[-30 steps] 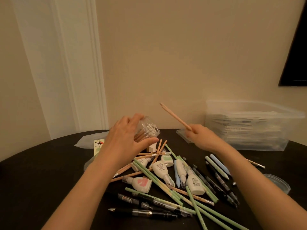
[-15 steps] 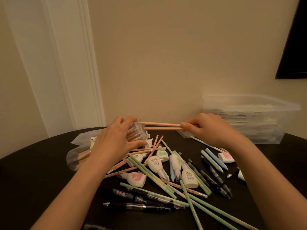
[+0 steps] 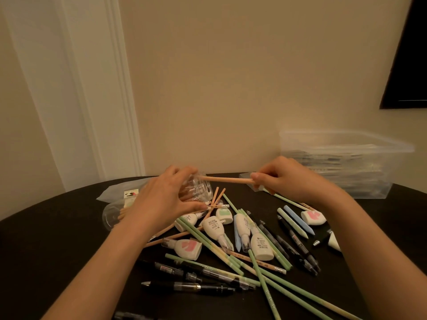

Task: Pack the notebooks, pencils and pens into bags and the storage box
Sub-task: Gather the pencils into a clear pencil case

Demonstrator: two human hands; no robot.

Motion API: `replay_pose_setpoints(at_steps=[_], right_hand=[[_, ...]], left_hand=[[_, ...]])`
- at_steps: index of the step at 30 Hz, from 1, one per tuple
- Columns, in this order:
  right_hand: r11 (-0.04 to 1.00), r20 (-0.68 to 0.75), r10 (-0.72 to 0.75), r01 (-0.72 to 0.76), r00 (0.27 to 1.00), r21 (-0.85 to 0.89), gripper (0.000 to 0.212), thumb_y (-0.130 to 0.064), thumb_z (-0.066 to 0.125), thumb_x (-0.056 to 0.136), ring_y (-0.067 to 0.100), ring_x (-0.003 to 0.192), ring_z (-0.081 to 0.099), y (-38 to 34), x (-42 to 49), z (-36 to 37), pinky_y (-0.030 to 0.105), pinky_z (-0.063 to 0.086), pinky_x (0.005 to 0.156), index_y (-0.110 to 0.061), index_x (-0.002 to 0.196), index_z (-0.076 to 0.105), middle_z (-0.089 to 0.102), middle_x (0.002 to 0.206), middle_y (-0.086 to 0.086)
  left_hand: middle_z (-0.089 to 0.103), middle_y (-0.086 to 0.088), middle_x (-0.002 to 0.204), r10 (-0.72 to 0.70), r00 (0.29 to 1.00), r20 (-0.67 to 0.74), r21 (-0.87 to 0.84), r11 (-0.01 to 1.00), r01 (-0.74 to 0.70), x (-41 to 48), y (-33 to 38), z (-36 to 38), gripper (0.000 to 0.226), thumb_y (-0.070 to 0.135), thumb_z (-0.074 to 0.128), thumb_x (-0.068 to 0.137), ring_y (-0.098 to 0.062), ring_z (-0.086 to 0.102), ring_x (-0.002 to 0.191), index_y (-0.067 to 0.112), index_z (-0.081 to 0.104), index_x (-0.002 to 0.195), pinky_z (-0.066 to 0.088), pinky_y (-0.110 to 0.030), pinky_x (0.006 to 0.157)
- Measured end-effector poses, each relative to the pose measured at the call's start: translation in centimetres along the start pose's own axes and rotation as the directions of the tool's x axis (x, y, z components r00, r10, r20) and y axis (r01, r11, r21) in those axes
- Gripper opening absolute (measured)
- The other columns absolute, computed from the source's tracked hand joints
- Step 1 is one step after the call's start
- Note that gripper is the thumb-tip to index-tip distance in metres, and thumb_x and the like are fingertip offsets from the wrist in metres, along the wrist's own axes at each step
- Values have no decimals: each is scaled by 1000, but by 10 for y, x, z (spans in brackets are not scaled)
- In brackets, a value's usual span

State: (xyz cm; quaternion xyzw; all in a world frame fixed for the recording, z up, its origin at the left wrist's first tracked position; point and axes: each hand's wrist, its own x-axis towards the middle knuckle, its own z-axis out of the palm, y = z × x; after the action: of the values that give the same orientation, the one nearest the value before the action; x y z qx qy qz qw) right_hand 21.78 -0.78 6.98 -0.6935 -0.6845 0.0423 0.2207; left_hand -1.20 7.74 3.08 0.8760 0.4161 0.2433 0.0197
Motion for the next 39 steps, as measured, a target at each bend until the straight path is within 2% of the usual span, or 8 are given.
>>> replay_pose_setpoints(at_steps=[6, 12, 17, 23, 27, 32, 35, 39], right_hand=[[1000, -44, 8, -8, 999, 1, 31, -37, 48, 97, 3, 40, 38, 3, 1, 0, 15, 26, 47, -26, 76, 69, 45, 47, -9], [998, -86, -56, 58, 995, 24, 32, -37, 52, 94, 11, 51, 36, 9, -2, -6, 29, 31, 54, -23, 71, 68, 45, 54, -2], [995, 24, -85, 84, 996, 48, 24, -31, 51, 96, 3, 47, 38, 3, -3, -5, 20, 30, 51, -23, 94, 73, 52, 52, -15], [983, 165, -172, 180, 971, -34, 24, -25, 48, 98, 7, 58, 46, -12, -1, 8, 22, 38, 56, -23, 110, 68, 67, 82, 1], [984, 40, -141, 136, 989, 113, 17, -32, 62, 89, -6, 50, 52, -16, 2, 18, 16, 45, 55, -23, 103, 65, 63, 76, -6], [921, -175, -16, 83, 984, 381, 16, -26, 73, 81, 1, 51, 57, -22, 4, 34, 21, 48, 52, -22, 80, 57, 64, 77, -4], [762, -216, 47, 104, 975, 639, 5, -18, 64, 89, 11, 66, 69, -26, 6, 39, 24, 57, 60, -15, 91, 61, 64, 93, 1], [610, -263, 57, 175, 963, 773, 16, -13, 55, 94, 12, 85, 70, -26, 9, 43, 25, 58, 71, -11, 110, 59, 63, 106, 4]], left_hand=[[43, 11, 128, 12, 1000, 13, -47, 999, -11, 0, -2, -2, 77, 58, 68, 68, -11, 48, 113, 40, 35, 135, 44, -31, 93], [43, 13, 126, 36, 999, 39, -98, 995, -32, 0, -2, -3, 80, 58, 69, 65, -7, 46, 111, 40, 36, 135, 43, -33, 96], [43, 14, 125, 57, 997, 57, -84, 995, -53, 0, 4, -4, 78, 57, 69, 67, -6, 47, 110, 40, 35, 136, 43, -29, 95], [43, 16, 126, 104, 991, 84, -80, 992, -97, -3, 12, -1, 78, 58, 68, 68, -7, 47, 112, 42, 33, 136, 45, -35, 97], [43, 16, 126, 115, 989, 97, -40, 993, -112, -3, 13, 0, 77, 61, 66, 69, -6, 47, 110, 43, 33, 136, 45, -32, 95], [43, 18, 122, 114, 990, 87, -87, 990, -107, -4, 16, 1, 78, 61, 66, 67, -5, 47, 109, 42, 34, 136, 45, -33, 95], [44, 16, 120, 91, 994, 57, -148, 986, -82, -4, 17, 0, 80, 62, 67, 64, -5, 49, 107, 41, 36, 135, 45, -32, 93], [45, 15, 113, -1, 999, -44, -279, 960, -12, -4, 18, -4, 89, 72, 58, 50, -5, 53, 100, 39, 42, 131, 49, -34, 90]])
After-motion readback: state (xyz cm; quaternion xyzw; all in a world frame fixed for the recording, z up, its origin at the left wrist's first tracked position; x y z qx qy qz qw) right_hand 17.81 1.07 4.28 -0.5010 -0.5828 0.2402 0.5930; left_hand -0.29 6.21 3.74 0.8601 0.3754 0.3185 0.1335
